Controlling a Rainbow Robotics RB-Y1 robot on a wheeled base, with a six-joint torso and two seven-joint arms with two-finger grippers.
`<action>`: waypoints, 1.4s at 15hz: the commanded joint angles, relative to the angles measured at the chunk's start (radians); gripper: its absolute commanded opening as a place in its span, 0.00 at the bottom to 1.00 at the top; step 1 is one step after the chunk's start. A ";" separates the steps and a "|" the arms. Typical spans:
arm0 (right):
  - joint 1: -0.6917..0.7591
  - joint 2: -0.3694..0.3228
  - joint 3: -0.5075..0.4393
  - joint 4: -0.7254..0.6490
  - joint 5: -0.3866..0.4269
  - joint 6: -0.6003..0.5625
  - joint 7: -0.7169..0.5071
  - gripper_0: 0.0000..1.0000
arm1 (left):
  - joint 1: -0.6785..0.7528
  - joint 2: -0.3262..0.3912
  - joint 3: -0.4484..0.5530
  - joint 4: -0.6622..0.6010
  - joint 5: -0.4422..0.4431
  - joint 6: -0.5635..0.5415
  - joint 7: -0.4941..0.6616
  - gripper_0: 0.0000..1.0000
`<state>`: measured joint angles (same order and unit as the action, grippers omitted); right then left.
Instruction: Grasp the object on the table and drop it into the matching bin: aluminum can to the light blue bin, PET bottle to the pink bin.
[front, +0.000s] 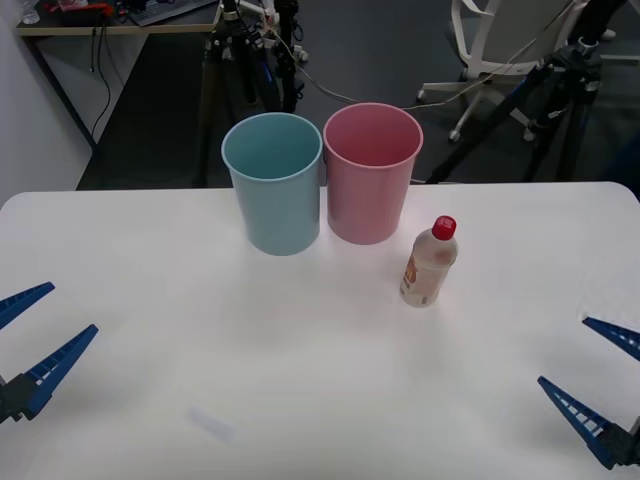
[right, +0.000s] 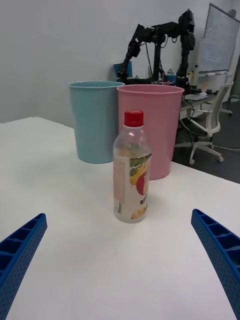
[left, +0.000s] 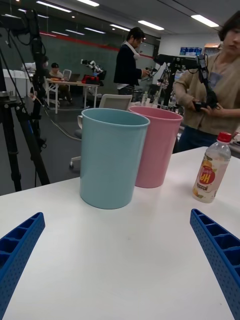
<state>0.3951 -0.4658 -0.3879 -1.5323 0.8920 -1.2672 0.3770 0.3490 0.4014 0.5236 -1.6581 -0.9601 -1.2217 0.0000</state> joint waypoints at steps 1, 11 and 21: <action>-0.042 -0.031 0.086 0.063 -0.019 0.014 0.039 1.00 | 0.000 0.000 0.000 0.000 0.000 0.000 0.000 1.00; -0.295 -0.053 0.324 0.345 -0.124 0.135 0.241 1.00 | 0.000 0.000 0.000 0.000 0.000 0.000 0.000 1.00; -0.496 0.023 0.382 0.555 -0.150 0.195 0.310 1.00 | 0.000 0.000 0.000 0.000 0.000 0.000 0.000 1.00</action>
<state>-0.0933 -0.4480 -0.0085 -0.9782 0.7420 -1.0865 0.6846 0.3491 0.4014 0.5236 -1.6581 -0.9600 -1.2217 0.0000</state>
